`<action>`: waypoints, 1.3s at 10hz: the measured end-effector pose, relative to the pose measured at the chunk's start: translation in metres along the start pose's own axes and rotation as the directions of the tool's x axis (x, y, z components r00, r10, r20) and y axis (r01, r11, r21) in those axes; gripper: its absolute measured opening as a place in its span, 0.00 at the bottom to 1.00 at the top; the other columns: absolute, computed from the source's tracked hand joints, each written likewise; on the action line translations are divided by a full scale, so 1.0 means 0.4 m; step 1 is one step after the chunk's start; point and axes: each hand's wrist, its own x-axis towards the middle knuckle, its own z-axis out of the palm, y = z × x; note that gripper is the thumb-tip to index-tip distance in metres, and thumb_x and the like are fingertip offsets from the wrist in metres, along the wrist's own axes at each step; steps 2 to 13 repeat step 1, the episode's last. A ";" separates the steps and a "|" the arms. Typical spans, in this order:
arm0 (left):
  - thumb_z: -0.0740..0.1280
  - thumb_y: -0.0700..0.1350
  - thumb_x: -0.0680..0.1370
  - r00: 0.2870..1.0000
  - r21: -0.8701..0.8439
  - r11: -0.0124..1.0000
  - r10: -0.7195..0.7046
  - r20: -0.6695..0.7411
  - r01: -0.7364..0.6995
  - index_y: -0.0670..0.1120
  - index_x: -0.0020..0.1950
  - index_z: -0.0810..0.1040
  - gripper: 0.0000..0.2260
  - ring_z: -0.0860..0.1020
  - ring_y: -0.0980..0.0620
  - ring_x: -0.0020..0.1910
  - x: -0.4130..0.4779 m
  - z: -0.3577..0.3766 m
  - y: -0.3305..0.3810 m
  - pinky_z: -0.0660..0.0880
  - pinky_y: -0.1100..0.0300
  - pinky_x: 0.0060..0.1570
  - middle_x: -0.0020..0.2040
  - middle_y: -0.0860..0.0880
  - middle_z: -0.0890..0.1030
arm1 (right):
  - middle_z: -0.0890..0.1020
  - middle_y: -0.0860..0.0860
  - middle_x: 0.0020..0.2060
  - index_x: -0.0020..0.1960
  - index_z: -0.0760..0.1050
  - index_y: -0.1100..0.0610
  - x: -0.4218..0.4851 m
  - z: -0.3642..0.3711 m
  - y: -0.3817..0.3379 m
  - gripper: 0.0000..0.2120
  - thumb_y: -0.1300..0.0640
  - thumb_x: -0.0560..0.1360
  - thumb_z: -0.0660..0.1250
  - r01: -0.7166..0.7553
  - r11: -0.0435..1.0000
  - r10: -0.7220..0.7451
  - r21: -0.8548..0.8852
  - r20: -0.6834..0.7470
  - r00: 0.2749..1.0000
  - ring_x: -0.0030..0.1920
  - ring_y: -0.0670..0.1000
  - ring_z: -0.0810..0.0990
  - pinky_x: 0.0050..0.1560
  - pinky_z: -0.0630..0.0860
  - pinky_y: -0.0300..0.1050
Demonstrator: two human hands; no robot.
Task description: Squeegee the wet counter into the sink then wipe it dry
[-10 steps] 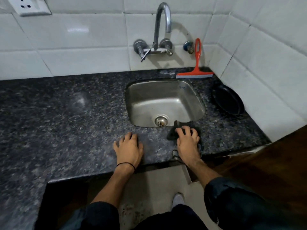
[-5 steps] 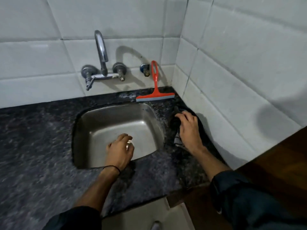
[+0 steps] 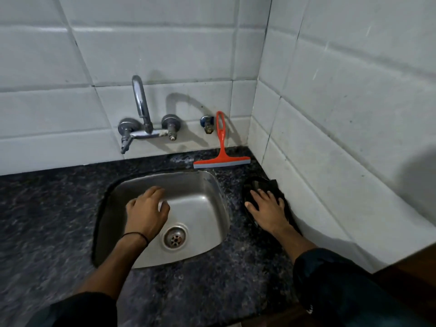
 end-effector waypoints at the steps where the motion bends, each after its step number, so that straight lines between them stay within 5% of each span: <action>1: 0.67 0.47 0.77 0.996 0.042 0.998 0.059 -0.068 -0.056 0.48 0.69 0.74 0.20 0.73 0.41 0.67 0.038 -0.034 0.004 0.64 0.42 0.65 0.72 0.46 0.72 | 0.62 0.51 0.77 0.77 0.61 0.51 0.013 -0.046 -0.049 0.30 0.37 0.80 0.51 0.022 0.999 -0.024 -0.025 -0.117 0.993 0.76 0.58 0.58 0.74 0.52 0.61; 13: 0.67 0.47 0.77 0.996 0.042 0.998 0.059 -0.068 -0.056 0.48 0.69 0.74 0.20 0.73 0.41 0.67 0.038 -0.034 0.004 0.64 0.42 0.65 0.72 0.46 0.72 | 0.62 0.51 0.77 0.77 0.61 0.51 0.013 -0.046 -0.049 0.30 0.37 0.80 0.51 0.022 0.999 -0.024 -0.025 -0.117 0.993 0.76 0.58 0.58 0.74 0.52 0.61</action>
